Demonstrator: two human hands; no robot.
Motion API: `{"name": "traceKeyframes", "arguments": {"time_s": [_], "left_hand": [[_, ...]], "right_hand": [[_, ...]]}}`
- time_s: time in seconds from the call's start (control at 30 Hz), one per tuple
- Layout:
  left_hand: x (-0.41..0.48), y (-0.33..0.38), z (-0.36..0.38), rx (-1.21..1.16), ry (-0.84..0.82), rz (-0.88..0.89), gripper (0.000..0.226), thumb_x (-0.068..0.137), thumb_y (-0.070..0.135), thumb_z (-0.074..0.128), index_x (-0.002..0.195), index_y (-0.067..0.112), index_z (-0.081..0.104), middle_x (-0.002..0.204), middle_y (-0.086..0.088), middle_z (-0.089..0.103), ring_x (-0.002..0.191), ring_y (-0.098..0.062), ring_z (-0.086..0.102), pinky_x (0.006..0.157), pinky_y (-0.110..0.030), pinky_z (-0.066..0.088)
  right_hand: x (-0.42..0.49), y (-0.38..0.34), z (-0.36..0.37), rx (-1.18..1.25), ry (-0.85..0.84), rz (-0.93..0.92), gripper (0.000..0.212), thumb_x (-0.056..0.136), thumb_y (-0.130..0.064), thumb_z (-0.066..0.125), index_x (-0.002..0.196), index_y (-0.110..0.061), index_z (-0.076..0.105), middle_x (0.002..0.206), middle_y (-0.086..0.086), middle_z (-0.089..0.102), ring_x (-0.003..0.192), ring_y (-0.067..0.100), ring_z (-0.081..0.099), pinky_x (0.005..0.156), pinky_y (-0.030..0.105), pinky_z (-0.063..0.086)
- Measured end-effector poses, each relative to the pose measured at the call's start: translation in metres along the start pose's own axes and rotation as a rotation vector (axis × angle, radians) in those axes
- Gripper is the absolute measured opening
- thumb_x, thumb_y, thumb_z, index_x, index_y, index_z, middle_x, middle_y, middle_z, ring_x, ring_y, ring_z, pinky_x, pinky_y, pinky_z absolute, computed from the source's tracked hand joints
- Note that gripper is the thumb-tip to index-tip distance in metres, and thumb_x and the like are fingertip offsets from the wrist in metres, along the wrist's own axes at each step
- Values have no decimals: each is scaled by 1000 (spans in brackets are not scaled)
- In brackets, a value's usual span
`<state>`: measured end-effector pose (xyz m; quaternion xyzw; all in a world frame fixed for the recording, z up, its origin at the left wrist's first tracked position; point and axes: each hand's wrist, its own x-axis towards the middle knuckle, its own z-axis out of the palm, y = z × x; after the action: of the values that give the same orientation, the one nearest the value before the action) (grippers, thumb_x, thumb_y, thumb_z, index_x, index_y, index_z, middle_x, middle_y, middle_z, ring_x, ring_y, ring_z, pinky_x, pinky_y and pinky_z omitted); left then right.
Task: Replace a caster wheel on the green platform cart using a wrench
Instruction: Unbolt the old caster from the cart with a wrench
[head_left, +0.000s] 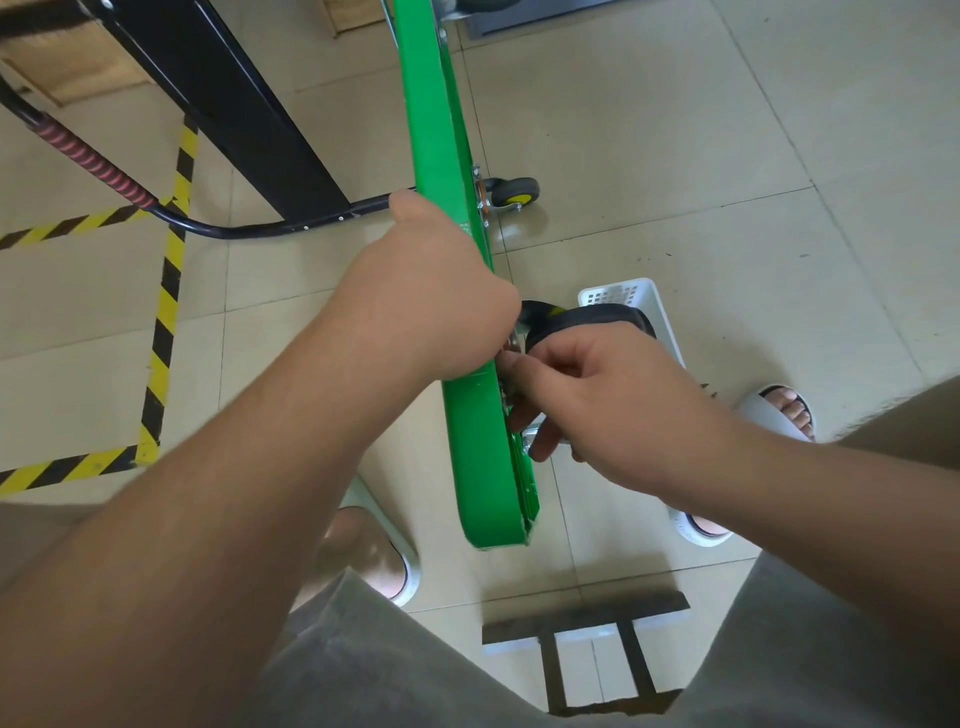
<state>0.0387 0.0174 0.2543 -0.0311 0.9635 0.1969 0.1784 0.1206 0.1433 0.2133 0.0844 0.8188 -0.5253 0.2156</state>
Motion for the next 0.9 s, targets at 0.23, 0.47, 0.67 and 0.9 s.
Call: {"name": "traceKeyframes", "arguments": {"time_s": [0.23, 0.47, 0.67, 0.9], "left_hand": [[1, 0, 1, 14, 1, 4, 41, 94, 21, 59, 121, 10, 30, 103, -11, 54, 72, -17, 56, 47, -30, 35], [-1, 1, -2, 3, -7, -2, 41, 95, 21, 59, 123, 10, 31, 105, -10, 56, 76, -24, 59, 47, -30, 35], [-3, 3, -2, -2, -19, -21, 42, 96, 20, 59, 125, 11, 29, 99, -6, 52, 67, -15, 56, 41, -25, 33], [-2, 1, -2, 0, -7, -13, 40, 96, 20, 59, 121, 12, 29, 98, -7, 52, 68, -15, 56, 41, -26, 34]], "right_hand": [[-5, 7, -1, 87, 41, -90, 7, 93, -25, 70, 98, -30, 71, 86, -5, 76, 62, 14, 75, 65, 41, 60], [-8, 11, 0, -8, 88, -166, 19, 87, -25, 71, 98, -35, 59, 87, -12, 74, 62, 21, 73, 67, 45, 60], [-2, -1, -1, -4, 37, 23, 50, 99, -51, 52, 84, -7, 71, 70, -2, 76, 56, 15, 73, 53, 28, 48], [0, 1, -3, -9, 10, -20, 28, 99, -37, 61, 83, -18, 73, 76, -6, 77, 59, 12, 74, 52, 25, 51]]}}
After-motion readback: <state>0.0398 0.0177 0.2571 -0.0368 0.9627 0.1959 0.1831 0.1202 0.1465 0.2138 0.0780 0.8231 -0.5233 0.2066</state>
